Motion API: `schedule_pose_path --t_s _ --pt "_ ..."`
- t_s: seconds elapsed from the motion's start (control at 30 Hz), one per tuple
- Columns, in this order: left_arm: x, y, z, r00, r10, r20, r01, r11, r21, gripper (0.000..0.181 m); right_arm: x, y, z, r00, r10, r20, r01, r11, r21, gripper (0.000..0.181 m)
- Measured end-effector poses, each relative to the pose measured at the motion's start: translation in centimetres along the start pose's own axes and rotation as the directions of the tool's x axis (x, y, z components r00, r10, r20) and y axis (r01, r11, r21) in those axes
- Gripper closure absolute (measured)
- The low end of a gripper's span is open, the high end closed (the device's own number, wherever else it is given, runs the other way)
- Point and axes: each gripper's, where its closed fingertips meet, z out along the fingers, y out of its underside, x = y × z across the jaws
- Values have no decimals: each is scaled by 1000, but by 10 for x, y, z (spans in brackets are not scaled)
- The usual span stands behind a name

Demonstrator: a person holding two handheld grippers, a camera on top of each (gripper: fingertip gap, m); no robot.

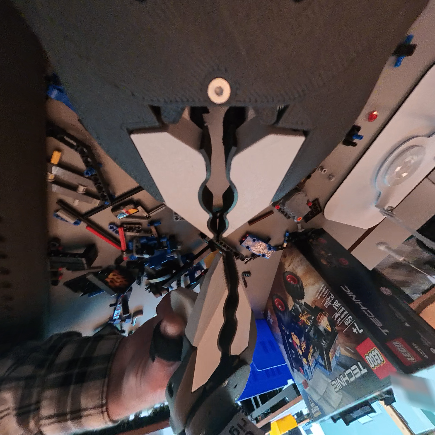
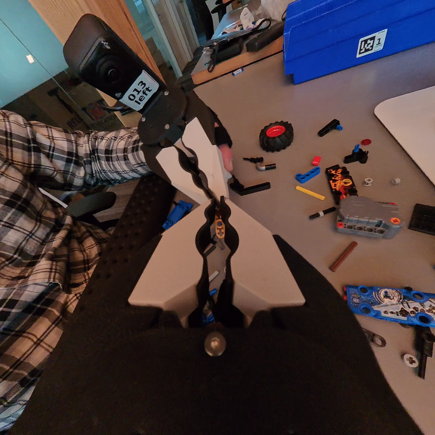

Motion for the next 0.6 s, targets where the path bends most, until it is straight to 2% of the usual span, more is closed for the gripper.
schedule_pose_path --t_s 0.07,0.13,0.17,0.27,0.37,0.43,0.6 --pt "2 0 3 1000 -21 -10 21 1000 -4 176 -1 -1 1 1000 0 2 0 1000 8 180" --pt "6 -6 5 993 -103 -58 105 994 28 151 -6 -8 1 999 16 30 -17 999 51 179" --pt "7 -8 6 987 -138 -78 142 989 40 152 -7 -11 2 999 16 36 -19 998 67 179" --pt "6 -19 3 979 -176 -104 187 977 104 174 -11 -15 3 999 6 47 -10 996 87 179" --pt "6 -20 2 975 -187 -116 201 973 116 177 -14 -16 3 999 -5 51 1 996 94 179" --pt "4 -22 -1 975 -191 -116 205 970 129 178 -12 -19 -2 1000 -18 22 16 994 105 164" --pt "5 -25 -3 979 -164 -118 179 974 137 178 -10 -14 -15 996 -81 -31 82 995 49 166"
